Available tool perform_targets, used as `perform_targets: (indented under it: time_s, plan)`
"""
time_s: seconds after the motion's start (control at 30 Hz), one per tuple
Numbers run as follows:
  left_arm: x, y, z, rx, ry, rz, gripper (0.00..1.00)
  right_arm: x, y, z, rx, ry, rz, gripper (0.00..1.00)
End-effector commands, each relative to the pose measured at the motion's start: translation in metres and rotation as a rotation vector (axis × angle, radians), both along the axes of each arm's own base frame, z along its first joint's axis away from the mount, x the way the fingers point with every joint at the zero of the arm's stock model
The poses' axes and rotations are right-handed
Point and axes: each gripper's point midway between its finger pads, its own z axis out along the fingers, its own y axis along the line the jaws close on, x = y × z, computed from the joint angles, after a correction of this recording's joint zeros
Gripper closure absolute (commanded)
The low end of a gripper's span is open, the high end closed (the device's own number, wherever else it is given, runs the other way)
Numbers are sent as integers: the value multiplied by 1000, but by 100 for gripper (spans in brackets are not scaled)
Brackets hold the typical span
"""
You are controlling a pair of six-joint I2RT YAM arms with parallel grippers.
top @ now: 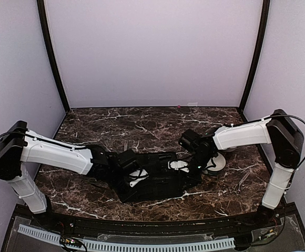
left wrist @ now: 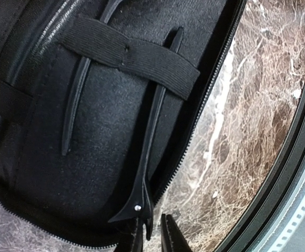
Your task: Sort the hair-cutting tools
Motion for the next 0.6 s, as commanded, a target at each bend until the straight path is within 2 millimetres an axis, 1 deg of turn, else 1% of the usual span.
perform_targets:
  time_s: [0.0,0.1,0.2,0.3,0.43,0.57]
  plan:
    - [-6,1,-2,0,37,1,89,-4,-4,-4,-20,3,10,73]
    - [-5,1,-4,7,32,1,93,-4,-4,-4,-22,4,10,73]
    - [2,-4,-1,-6,4,7,96,-5,-4,-5,-23,7,11,73]
    - [10,-13,4,-28,-38,-14,98,-5,-4,-5,-24,8,11,73]
    - [17,-27,5,-51,-70,-51,100,-5,-4,-6,-26,13,10,74]
    - [16,-44,5,-110,-50,-74,100,-5,-4,-5,-25,9,9,74]
